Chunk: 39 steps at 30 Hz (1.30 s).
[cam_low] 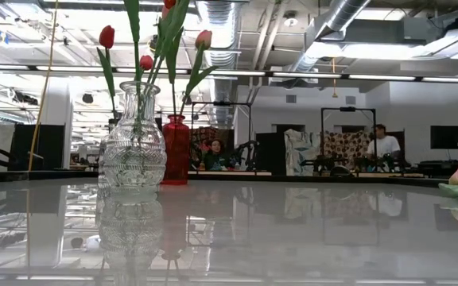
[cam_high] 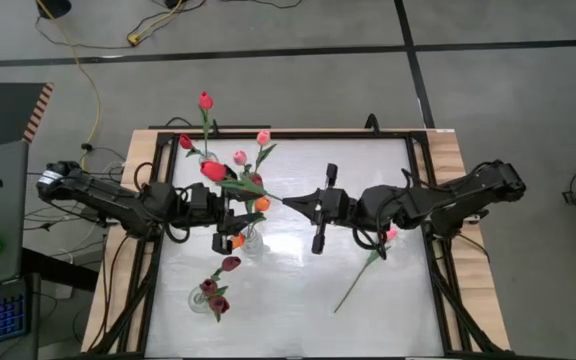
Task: Sort flowers into vase by color
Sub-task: Put the red tulip into the top transparent vase
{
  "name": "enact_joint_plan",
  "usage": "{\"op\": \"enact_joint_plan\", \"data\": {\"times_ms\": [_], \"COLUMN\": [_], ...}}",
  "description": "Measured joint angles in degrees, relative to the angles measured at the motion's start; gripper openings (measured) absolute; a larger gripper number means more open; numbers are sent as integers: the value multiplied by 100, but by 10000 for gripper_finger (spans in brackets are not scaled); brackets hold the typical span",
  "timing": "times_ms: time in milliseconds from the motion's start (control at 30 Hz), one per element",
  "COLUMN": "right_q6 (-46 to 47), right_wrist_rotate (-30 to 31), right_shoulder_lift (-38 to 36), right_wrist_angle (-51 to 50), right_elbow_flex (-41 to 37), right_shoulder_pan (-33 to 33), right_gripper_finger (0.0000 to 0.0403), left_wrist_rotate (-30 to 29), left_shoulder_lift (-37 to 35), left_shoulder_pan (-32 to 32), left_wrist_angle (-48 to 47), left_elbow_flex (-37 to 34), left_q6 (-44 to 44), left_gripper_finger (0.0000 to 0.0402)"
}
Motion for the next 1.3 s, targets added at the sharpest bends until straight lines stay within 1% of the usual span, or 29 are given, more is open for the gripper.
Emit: {"op": "enact_joint_plan", "data": {"times_ms": [167, 533, 833, 1100, 1300], "right_q6": [-29, -100, -99, -98, -96], "right_wrist_rotate": [-9, -227, -260, -260, -262], "right_shoulder_lift": [78, 269, 269, 269, 269], "right_wrist_angle": [193, 381, 557, 543, 538], "right_elbow_flex": [0, 0, 0, 0, 0], "right_shoulder_pan": [-7, -112, -107, -107, -107], "right_gripper_finger": [19, 19, 19, 18, 21], "left_wrist_rotate": [158, 107, 99, 95, 96], "left_shoulder_lift": [84, 85, 85, 82, 82], "left_shoulder_pan": [-2, 76, 160, 161, 286], "left_wrist_angle": [92, 239, 194, 195, 234], "left_elbow_flex": [86, 140, 140, 140, 140], "left_q6": [167, 308, 193, 185, 200], "left_gripper_finger": [178, 178, 178, 178, 178]}}
